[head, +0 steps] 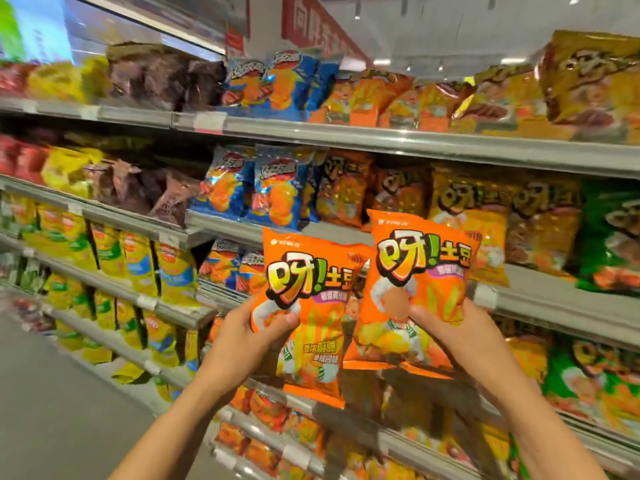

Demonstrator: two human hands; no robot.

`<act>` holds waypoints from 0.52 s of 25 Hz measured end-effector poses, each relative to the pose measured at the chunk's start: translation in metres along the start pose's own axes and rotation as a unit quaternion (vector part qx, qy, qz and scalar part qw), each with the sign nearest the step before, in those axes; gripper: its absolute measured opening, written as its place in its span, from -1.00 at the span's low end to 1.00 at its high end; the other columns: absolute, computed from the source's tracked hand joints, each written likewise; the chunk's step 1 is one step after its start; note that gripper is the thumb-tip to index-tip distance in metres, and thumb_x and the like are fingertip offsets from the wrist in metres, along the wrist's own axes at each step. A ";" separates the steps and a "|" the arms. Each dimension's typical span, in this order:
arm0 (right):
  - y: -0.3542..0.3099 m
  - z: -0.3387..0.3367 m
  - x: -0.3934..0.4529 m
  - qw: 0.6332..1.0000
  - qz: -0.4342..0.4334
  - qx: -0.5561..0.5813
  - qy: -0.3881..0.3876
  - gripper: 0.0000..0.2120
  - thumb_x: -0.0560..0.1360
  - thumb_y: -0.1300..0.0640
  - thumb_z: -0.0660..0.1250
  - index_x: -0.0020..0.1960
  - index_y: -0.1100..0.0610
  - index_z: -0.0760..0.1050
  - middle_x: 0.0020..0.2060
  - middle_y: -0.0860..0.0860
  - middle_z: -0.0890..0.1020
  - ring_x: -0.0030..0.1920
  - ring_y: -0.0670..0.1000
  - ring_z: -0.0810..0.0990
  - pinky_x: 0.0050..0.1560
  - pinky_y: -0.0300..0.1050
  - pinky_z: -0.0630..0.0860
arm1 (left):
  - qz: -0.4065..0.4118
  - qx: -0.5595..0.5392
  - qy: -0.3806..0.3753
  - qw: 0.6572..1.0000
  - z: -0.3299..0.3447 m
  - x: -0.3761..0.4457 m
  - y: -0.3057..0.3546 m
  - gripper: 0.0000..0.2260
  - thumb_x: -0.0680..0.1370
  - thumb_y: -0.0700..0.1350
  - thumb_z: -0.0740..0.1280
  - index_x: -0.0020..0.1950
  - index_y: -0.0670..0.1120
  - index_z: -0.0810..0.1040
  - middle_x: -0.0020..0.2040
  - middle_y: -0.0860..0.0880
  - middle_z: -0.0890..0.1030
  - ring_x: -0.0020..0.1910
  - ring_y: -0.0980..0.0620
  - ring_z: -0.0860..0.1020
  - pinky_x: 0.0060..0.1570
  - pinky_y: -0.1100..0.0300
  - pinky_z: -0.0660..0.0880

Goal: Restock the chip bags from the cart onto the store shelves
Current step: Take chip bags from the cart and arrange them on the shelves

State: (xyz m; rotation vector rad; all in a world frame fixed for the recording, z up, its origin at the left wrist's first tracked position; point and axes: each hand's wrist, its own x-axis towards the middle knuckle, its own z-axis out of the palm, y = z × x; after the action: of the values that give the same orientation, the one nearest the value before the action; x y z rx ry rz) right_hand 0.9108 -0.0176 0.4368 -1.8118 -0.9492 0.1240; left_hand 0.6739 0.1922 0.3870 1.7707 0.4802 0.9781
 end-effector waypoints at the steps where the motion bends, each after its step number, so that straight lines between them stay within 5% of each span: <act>1: -0.004 0.005 0.015 1.000 0.003 0.010 0.002 -0.61 0.28 -0.35 0.43 0.00 -0.17 0.64 -0.17 -0.35 0.71 -0.13 -0.36 0.63 -0.14 -0.27 0.46 | -0.001 0.004 0.004 1.000 -0.006 0.016 -0.003 -0.69 0.46 0.20 0.48 0.16 0.18 0.64 -0.14 0.00 0.72 -0.20 0.15 0.64 -0.20 0.22 0.57; 6: -0.026 0.024 0.096 0.999 -0.018 0.037 -0.006 -0.63 0.29 -0.45 0.45 0.04 -0.34 0.64 -0.11 -0.34 0.72 -0.09 -0.33 0.67 -0.02 -0.14 0.54 | 0.017 -0.005 -0.001 1.000 -0.021 0.113 -0.005 -0.78 0.45 0.08 0.51 0.08 0.16 0.69 -0.17 0.09 0.73 -0.25 0.26 0.60 -0.25 0.42 0.50; 13: -0.040 0.025 0.184 1.000 0.020 -0.017 0.013 -0.34 0.21 -0.46 0.44 0.08 -0.01 0.67 -0.06 -0.13 0.75 0.02 -0.04 0.70 0.03 0.00 0.58 | 0.007 -0.010 -0.014 1.000 -0.022 0.225 0.006 -0.86 0.46 0.07 0.52 -0.01 0.12 0.67 -0.12 0.01 0.74 -0.18 0.14 0.69 -0.26 0.27 0.58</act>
State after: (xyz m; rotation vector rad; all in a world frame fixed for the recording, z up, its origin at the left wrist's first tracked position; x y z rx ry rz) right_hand 1.0022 0.1262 0.5195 -1.8602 -0.9013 0.1087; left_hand 0.7892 0.3610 0.4845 1.7698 0.4394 0.9640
